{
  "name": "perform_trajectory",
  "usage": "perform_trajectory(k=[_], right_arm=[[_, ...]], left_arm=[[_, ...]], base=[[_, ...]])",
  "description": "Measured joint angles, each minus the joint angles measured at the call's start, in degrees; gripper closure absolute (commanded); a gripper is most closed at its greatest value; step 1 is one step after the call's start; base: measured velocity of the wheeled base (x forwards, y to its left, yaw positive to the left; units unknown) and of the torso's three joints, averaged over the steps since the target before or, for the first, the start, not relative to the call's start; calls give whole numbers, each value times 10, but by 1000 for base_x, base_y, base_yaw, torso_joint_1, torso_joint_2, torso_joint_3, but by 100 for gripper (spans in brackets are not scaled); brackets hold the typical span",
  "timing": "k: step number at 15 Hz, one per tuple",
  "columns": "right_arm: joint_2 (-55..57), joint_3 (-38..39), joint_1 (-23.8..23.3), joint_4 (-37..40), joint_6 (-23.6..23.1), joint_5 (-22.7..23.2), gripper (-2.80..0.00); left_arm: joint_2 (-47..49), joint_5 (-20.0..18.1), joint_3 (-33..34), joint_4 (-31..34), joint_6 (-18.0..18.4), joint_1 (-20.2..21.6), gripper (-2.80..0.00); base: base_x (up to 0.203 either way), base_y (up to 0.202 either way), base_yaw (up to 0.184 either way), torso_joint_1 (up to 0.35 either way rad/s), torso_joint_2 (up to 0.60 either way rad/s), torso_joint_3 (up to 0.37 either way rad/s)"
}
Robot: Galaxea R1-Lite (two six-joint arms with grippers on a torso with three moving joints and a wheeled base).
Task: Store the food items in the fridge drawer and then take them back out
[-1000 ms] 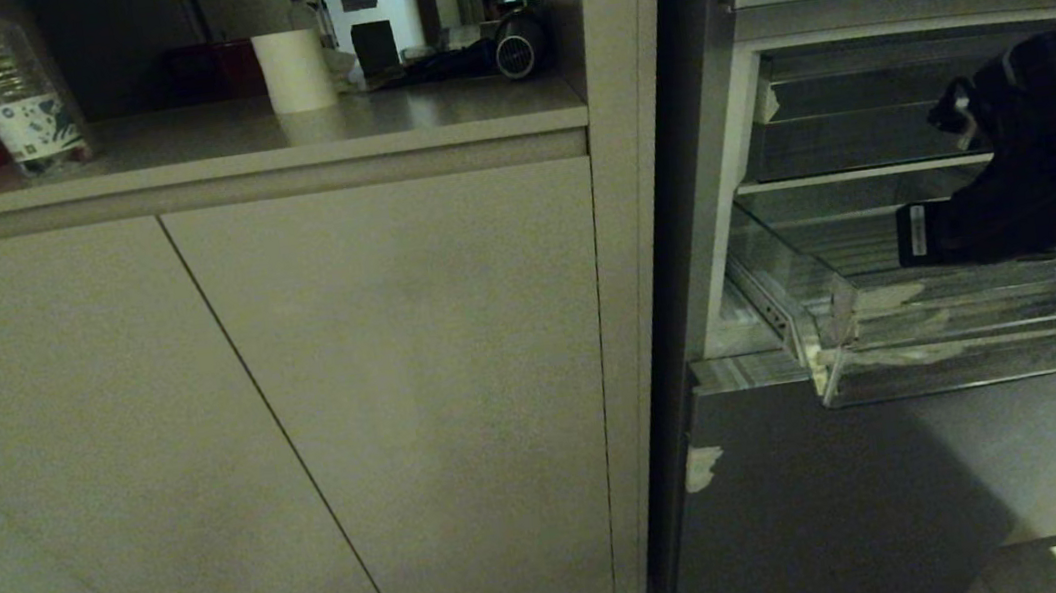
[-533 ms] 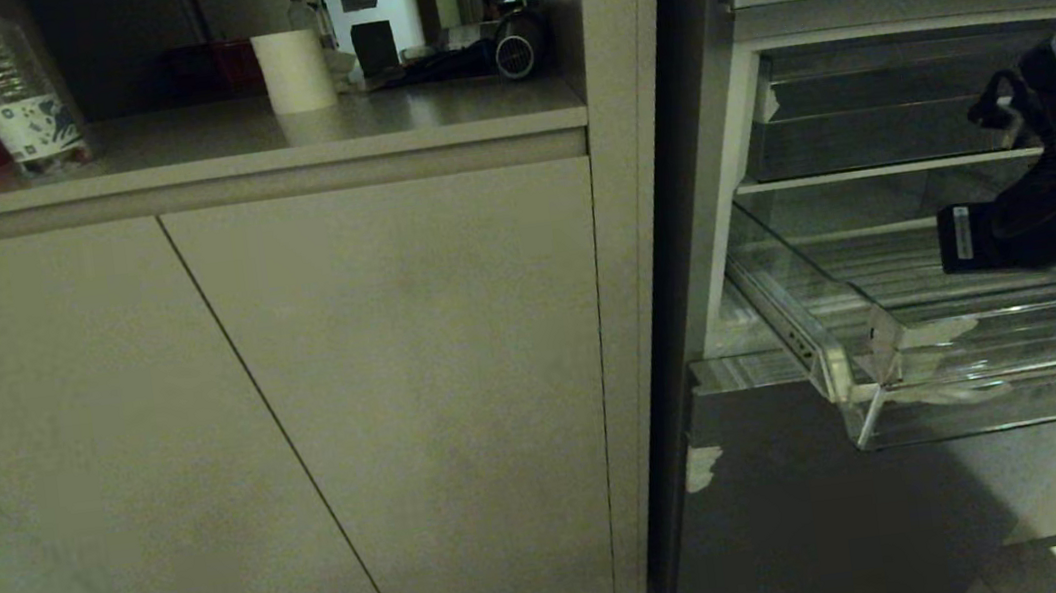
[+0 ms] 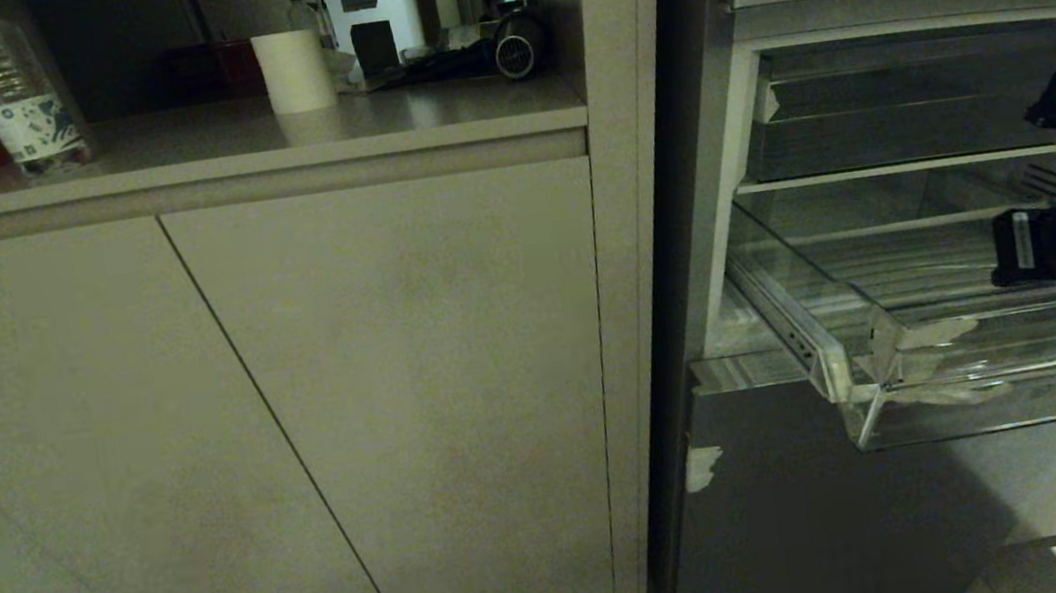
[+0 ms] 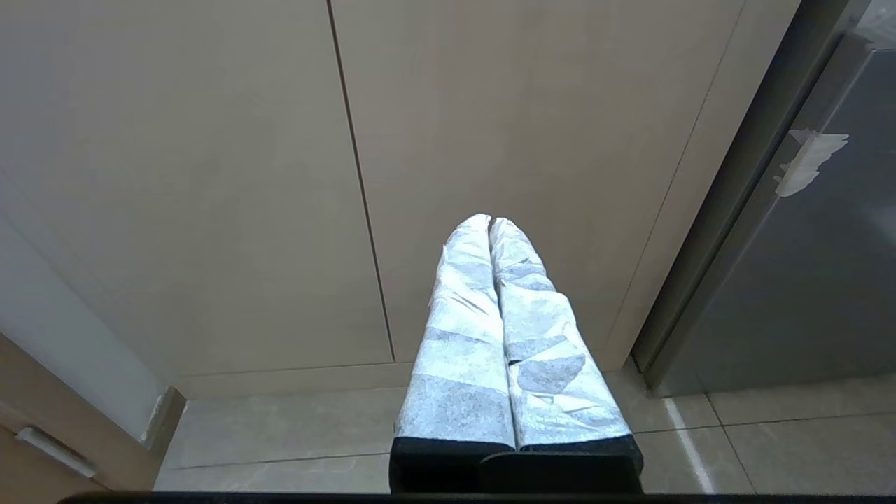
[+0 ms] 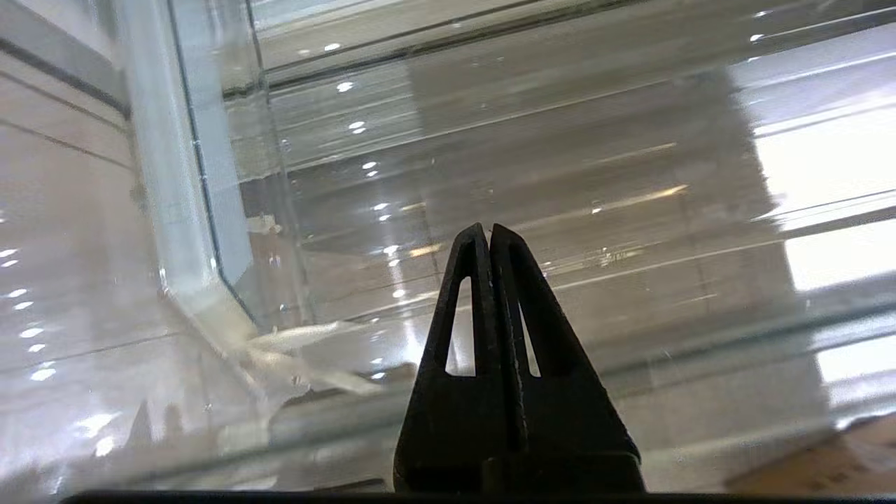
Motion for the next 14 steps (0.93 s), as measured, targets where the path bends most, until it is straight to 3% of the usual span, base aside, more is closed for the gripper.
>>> perform_trajectory(k=[14], right_arm=[[-66,61,-18,9,-6,13,0]], left_arm=[[0,0,0,0,0,0,0]], base=[[0,0,0,0,0,0]])
